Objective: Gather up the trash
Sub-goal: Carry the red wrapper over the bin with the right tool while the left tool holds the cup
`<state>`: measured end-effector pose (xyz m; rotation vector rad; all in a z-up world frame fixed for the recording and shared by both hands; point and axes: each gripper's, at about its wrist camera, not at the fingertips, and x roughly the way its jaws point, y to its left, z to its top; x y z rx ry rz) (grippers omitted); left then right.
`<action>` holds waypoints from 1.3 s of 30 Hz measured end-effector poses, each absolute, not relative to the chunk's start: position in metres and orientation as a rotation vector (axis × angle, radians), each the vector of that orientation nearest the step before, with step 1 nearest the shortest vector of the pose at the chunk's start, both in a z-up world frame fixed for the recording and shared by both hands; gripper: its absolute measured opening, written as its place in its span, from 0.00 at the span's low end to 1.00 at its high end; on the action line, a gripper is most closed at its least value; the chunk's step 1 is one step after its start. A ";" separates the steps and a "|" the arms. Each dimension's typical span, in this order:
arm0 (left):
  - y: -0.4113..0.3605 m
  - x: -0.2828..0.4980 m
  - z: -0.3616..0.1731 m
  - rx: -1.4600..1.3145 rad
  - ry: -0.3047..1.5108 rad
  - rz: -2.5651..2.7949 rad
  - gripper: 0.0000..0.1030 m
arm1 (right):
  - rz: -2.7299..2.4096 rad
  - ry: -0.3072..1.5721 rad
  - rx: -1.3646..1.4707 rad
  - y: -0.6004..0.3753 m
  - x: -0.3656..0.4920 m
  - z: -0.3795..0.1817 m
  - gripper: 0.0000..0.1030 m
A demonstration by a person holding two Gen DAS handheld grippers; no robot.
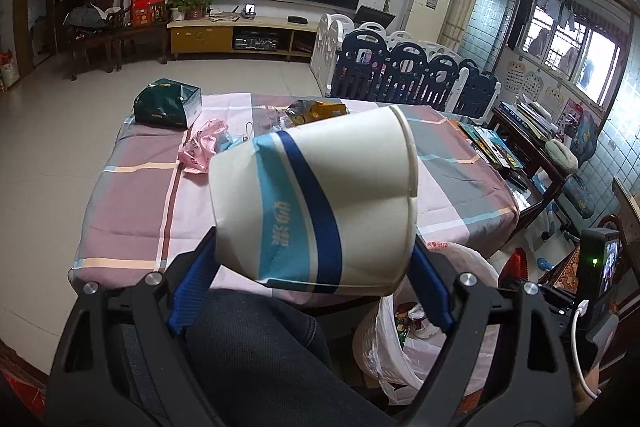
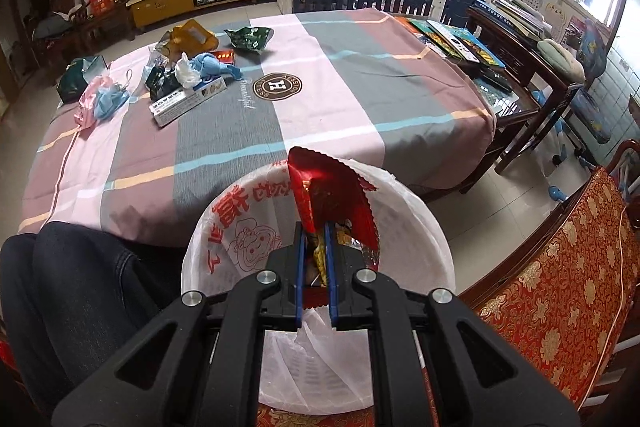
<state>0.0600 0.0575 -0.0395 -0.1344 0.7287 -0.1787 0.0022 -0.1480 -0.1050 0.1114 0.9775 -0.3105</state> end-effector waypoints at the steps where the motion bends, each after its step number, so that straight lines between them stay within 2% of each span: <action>1: 0.057 0.060 -0.040 -0.135 0.731 -0.177 0.84 | -0.309 0.982 0.115 -0.147 0.002 -0.107 0.10; 19: 0.050 0.062 -0.049 -0.120 0.763 -0.188 0.84 | -0.347 1.052 0.176 -0.161 -0.004 -0.145 0.10; 36: 0.048 0.060 -0.053 -0.121 0.770 -0.194 0.84 | -0.351 1.067 0.178 -0.161 -0.006 -0.155 0.10; 38: 0.047 0.060 -0.055 -0.120 0.771 -0.197 0.84 | -0.347 1.078 0.189 -0.162 -0.007 -0.158 0.14; 39: 0.048 0.060 -0.056 -0.120 0.773 -0.198 0.84 | -0.347 1.084 0.199 -0.164 -0.007 -0.160 0.26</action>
